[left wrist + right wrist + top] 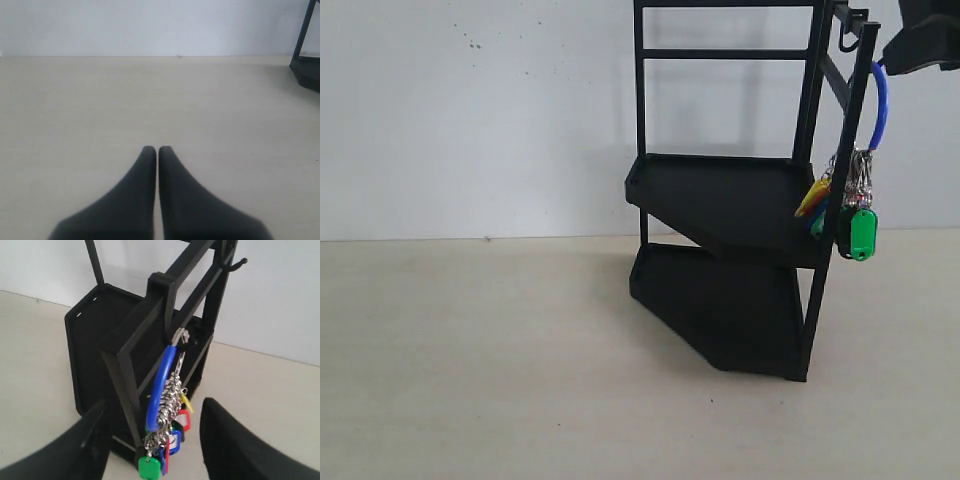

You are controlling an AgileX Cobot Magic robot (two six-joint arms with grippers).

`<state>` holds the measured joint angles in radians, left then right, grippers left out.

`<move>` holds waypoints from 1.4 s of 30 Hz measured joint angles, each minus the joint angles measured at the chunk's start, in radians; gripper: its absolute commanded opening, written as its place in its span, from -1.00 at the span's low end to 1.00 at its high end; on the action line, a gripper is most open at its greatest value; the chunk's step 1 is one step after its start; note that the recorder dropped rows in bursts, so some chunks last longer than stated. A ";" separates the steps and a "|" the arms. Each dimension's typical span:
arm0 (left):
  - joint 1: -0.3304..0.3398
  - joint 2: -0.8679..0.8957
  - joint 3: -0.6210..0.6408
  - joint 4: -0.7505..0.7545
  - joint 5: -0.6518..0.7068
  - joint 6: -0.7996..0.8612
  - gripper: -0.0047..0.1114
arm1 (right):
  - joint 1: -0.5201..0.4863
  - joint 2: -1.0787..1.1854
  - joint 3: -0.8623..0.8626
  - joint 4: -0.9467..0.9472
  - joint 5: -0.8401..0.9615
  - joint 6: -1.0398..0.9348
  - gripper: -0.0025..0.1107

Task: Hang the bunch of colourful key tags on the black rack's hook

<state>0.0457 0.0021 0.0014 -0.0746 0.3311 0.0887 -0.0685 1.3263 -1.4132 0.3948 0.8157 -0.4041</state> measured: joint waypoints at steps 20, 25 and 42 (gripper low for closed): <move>0.000 0.000 0.000 0.000 0.000 0.000 -0.84 | 0.000 -0.432 0.143 -0.089 0.160 0.082 -0.96; 0.000 0.000 0.000 0.000 0.000 0.000 -0.84 | 0.000 -0.578 0.360 -0.083 0.092 0.082 -0.96; 0.000 0.000 0.000 0.000 0.000 0.000 -0.84 | 0.000 -0.725 0.610 -0.053 0.166 0.120 -0.96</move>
<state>0.0457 0.0021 0.0014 -0.0746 0.3311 0.0887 -0.0685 0.6012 -0.8027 0.3416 0.9816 -0.2840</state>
